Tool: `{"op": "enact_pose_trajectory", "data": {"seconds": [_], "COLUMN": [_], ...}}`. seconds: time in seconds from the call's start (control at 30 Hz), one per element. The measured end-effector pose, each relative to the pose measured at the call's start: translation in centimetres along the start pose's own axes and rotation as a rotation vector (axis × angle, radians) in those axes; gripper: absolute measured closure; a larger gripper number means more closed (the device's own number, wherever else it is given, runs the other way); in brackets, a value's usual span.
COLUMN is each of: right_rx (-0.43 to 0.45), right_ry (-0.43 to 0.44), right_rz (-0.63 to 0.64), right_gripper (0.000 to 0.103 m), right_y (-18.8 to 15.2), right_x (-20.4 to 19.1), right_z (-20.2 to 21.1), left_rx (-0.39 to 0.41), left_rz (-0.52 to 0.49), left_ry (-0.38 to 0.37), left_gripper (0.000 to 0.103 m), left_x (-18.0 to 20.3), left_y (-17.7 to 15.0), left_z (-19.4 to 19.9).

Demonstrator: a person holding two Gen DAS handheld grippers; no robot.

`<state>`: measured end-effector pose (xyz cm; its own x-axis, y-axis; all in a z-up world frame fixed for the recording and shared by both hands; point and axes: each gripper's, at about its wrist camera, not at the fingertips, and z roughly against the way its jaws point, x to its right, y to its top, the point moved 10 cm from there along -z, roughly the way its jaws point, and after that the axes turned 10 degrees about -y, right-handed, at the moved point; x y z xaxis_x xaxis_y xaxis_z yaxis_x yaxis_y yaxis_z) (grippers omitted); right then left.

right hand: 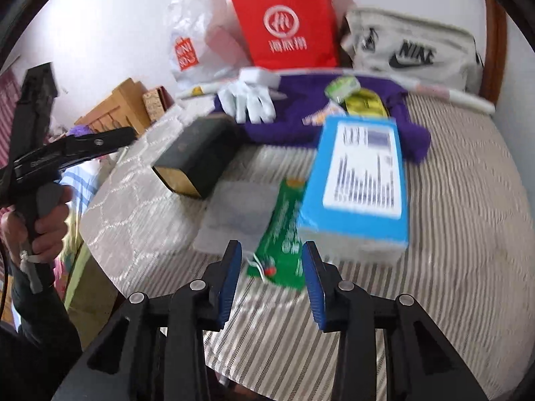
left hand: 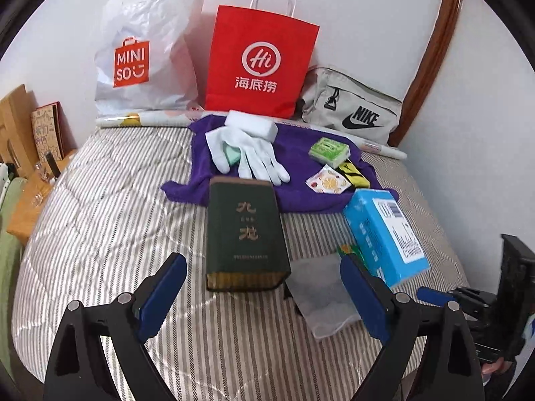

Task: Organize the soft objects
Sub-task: 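Withdraw both grippers from the towel toward the remaining items, then grasp the green fruit snack bar with the right gripper and lift it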

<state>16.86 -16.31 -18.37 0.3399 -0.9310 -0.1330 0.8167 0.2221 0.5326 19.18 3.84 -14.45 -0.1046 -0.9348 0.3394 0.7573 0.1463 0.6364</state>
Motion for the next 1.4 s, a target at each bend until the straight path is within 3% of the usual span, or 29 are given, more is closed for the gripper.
{"op": "enact_pose_trajectory", "data": {"seconds": [0.27,0.4,0.87,0.93,1.0,1.2,1.4], "right_rx": [-0.062,-0.055,-0.029,-0.016,-0.006,-0.015,-0.016], "right_ry": [-0.042,-0.057,-0.157,-0.198,-0.231,-0.171,-0.121], "right_rz": [-0.091,-0.170,-0.177,-0.136,-0.109,-0.088,-0.044], "right_gripper": [0.064,0.055,0.042,0.042,0.048,0.059,0.059], "right_y": [-1.4,-1.1,-0.7,-0.8,-0.8,-1.3,-2.4], "right_x": [0.6,1.1,-0.6,-0.8,-0.8,-1.2,-2.3], "right_z": [-3.9,-4.9,-6.6,-6.7,-6.7,-5.5,-3.2], "left_rx": [-0.038,-0.052,-0.073,-0.075,-0.076,-0.079,-0.064], "left_rz": [0.018,0.029,0.032,0.033,0.030,0.008,0.007], "left_ry": [-0.010,-0.012,0.008,0.006,0.005,0.026,0.016], "left_gripper": [0.010,0.010,0.010,0.010,0.010,0.010,0.009], "left_x": [-1.1,-1.9,-3.9,-3.9,-3.8,-3.4,-2.6], "left_y": [-2.2,-2.9,-3.9,-4.0,-4.2,-4.5,-4.2], "left_z": [-0.9,-1.3,-1.2,-1.2,-1.1,-0.8,0.1]}}
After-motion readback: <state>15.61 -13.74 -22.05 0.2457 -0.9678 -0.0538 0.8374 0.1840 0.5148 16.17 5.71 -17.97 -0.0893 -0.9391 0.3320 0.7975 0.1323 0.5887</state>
